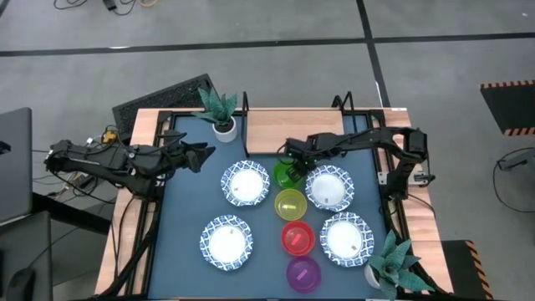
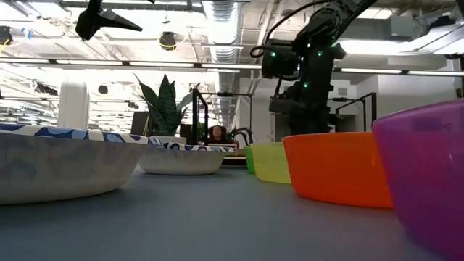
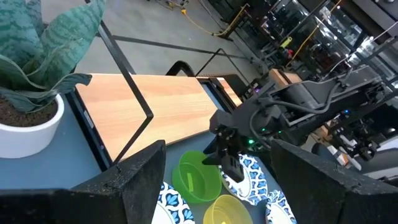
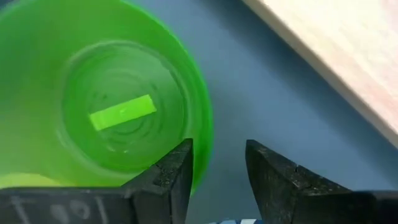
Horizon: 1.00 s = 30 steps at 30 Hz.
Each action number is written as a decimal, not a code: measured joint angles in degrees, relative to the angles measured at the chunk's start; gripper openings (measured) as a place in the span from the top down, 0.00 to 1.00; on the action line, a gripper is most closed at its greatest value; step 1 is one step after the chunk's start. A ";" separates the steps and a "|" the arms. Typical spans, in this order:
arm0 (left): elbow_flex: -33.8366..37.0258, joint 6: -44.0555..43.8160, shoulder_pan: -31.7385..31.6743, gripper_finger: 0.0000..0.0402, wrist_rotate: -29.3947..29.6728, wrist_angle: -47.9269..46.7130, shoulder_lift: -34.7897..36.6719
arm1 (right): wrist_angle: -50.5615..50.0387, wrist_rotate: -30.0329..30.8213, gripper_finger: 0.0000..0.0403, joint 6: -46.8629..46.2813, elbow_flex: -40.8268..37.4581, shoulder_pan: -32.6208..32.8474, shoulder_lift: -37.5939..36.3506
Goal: Place and stack bowls onto a shelf
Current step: Put the green transparent bowl on the shelf
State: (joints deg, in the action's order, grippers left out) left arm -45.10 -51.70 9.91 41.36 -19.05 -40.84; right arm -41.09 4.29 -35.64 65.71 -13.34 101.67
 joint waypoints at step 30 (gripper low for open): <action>0.00 0.44 -2.81 0.32 1.33 -0.04 0.00 | -9.23 2.22 0.94 7.57 24.08 -8.87 0.41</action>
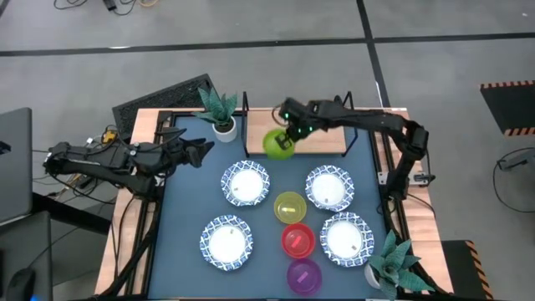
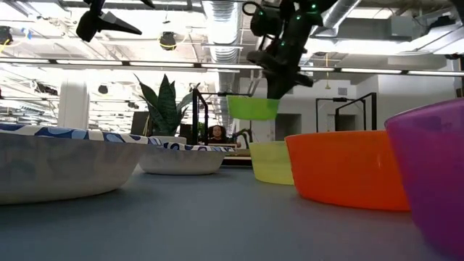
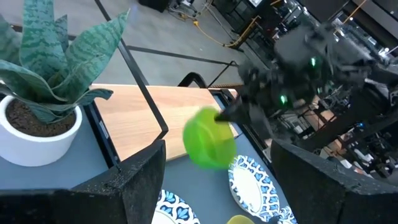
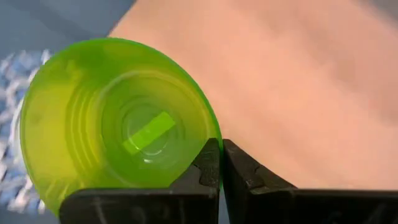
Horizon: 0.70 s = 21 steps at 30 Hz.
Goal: Place and stack bowls onto a shelf
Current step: Put the green transparent bowl on the shelf
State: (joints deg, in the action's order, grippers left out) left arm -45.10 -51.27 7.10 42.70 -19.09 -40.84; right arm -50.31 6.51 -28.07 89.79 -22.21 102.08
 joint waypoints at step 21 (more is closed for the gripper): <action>0.04 -0.52 -0.91 0.32 -0.06 -0.93 0.01 | -0.80 -5.10 0.93 4.68 16.59 -7.64 18.67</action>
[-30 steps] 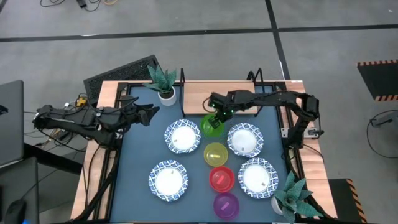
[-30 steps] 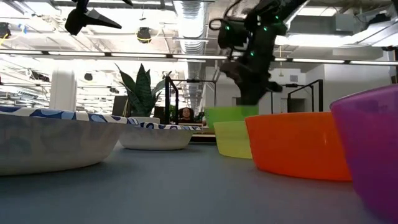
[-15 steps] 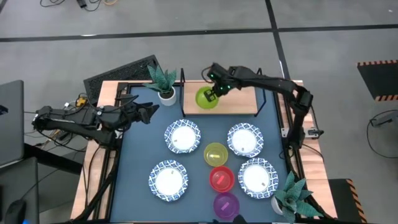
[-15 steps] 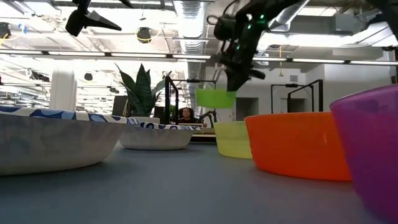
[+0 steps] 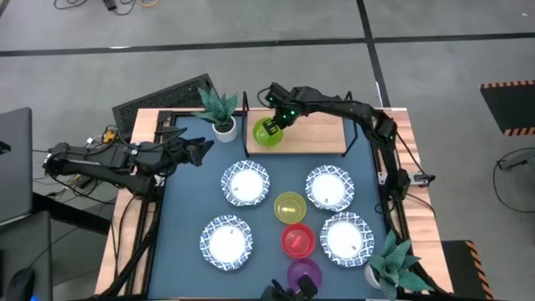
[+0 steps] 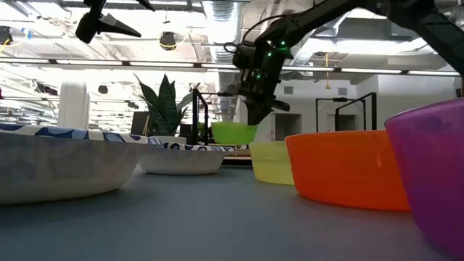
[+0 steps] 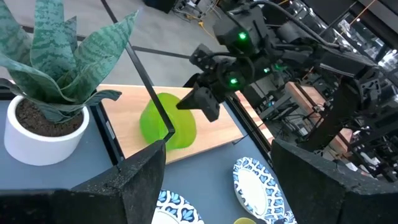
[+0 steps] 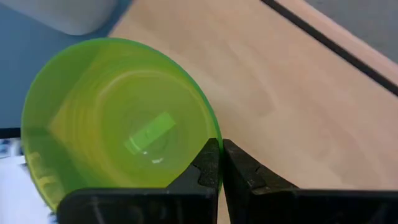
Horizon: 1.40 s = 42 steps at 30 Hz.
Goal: Place and stack bowls onto a shelf
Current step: Put the green transparent bowl on the shelf, then put the white patterned bowl on the shelf
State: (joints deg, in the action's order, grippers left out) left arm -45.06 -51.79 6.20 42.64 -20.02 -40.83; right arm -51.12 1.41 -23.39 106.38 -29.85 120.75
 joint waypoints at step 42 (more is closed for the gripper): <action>0.02 1.15 0.00 0.32 -5.38 -6.72 4.09 | -2.29 -1.89 0.51 -12.89 -7.46 22.14 -12.06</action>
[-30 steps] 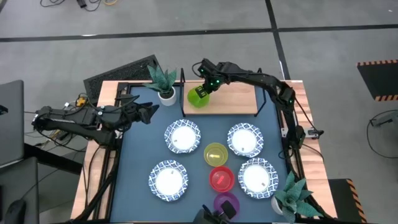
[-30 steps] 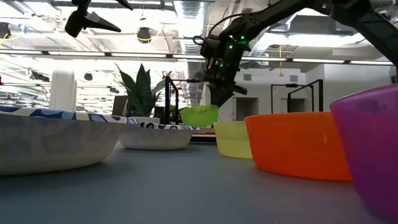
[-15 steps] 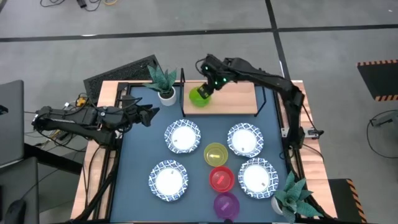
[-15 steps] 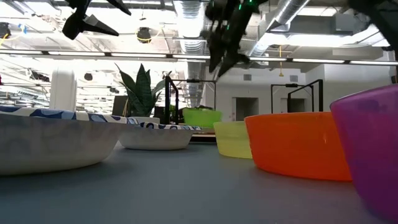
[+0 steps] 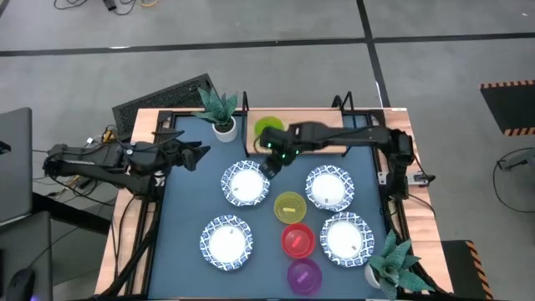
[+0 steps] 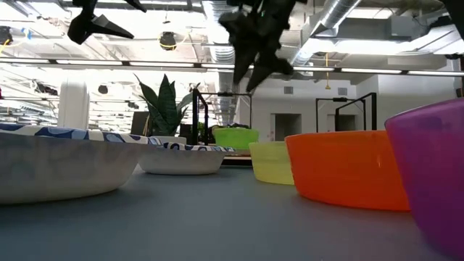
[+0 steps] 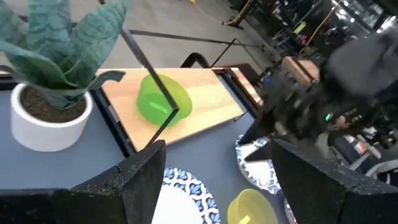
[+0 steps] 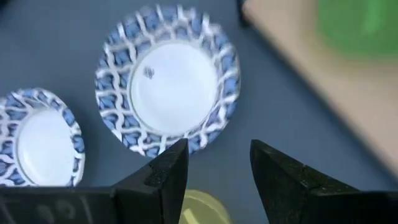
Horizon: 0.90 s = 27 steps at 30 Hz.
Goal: Place and stack bowls onto a shelf
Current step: Put the white patterned bowl on the shelf
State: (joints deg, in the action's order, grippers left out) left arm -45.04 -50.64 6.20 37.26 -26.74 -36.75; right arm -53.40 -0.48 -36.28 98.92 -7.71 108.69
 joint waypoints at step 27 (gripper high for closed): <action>-0.02 0.03 0.02 0.32 -0.59 -9.07 6.05 | 35.09 -1.00 0.52 -16.39 -23.44 0.18 6.13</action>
State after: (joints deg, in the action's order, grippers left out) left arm -45.06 -50.61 6.22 36.67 -35.81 -30.70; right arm -18.32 -1.48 -52.67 75.48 -7.52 114.82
